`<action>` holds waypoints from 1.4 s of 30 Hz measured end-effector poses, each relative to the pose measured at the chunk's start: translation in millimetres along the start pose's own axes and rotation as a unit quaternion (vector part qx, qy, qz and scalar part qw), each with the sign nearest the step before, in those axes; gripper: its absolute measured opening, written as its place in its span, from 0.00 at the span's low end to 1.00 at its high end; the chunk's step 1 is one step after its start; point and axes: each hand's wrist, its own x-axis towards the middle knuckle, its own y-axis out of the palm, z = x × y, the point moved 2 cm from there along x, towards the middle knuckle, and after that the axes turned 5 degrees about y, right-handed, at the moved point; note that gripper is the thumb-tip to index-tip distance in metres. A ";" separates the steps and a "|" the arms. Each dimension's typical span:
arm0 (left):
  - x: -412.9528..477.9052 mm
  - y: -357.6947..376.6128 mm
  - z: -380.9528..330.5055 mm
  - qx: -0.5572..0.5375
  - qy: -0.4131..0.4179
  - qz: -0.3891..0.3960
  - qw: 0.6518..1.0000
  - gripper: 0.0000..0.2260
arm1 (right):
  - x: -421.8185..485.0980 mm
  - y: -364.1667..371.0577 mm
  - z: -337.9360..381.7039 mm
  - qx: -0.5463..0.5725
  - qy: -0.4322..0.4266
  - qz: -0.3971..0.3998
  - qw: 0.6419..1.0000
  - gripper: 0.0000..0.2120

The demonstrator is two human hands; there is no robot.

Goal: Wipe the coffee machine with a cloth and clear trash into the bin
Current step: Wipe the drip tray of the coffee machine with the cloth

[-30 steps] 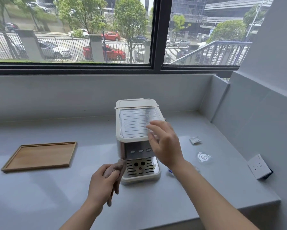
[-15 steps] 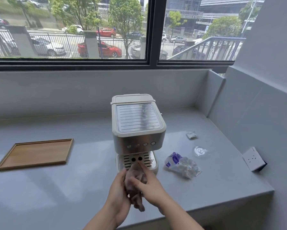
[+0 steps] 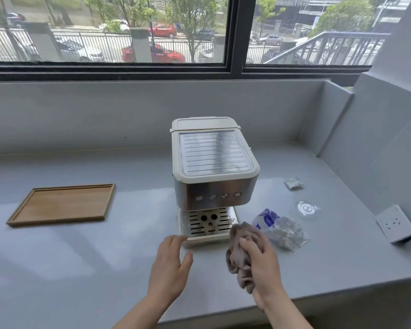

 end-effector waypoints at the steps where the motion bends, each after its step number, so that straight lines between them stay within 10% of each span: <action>1: 4.4 1.9 8.1 0.012 0.007 -0.010 1.000 0.18 | -6.4 3.2 12.1 -0.032 -0.078 0.002 0.996 0.18; 3: 13.5 7.5 16.6 0.020 0.013 -0.006 1.000 0.23 | -23.7 25.0 51.9 -0.089 -0.275 0.052 0.956 0.26; 7: 25.3 25.7 25.3 0.043 0.000 0.061 0.997 0.31 | -35.8 107.2 129.0 -0.348 -0.592 0.000 0.727 0.23; 15: 23.4 43.1 40.1 0.064 0.048 0.042 0.996 0.33 | -14.8 181.2 130.4 -0.642 -0.535 -0.024 0.549 0.14; 24: 23.9 52.5 50.8 0.150 0.077 0.024 0.985 0.34 | -13.3 105.2 122.4 -0.539 -0.631 -0.063 0.555 0.17; 30: 22.6 56.5 54.8 0.144 0.084 0.019 0.986 0.33 | -0.2 19.7 105.5 -0.419 -0.644 -0.115 0.630 0.15; 36: 20.2 55.1 52.4 0.130 0.088 0.004 0.988 0.33 | 28.6 -21.4 23.0 -0.362 -0.369 -0.079 0.853 0.17; 42: 22.8 51.3 44.1 0.131 0.074 -0.025 0.988 0.30 | 54.3 -27.8 -38.4 -0.478 -0.299 -0.051 0.824 0.22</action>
